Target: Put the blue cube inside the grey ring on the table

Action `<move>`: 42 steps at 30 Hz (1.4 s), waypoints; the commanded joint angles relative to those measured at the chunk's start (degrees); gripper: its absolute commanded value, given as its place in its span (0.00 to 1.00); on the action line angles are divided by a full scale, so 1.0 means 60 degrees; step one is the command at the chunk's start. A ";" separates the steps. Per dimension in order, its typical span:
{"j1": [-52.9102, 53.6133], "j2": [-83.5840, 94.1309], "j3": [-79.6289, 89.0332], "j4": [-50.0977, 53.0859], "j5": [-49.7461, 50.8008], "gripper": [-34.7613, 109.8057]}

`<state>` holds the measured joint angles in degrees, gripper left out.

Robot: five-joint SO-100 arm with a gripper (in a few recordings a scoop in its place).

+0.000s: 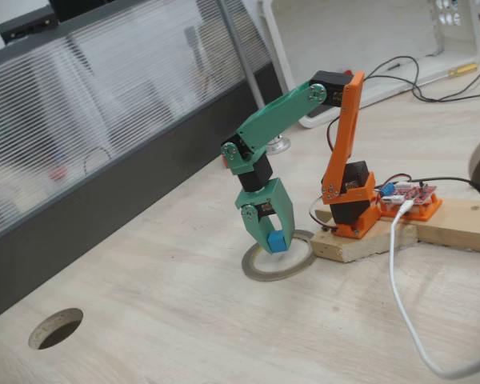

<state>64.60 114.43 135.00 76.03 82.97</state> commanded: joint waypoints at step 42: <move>0.0117 0.0278 0.0146 0.0161 0.0000 0.51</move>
<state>64.60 114.61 135.00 76.03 82.27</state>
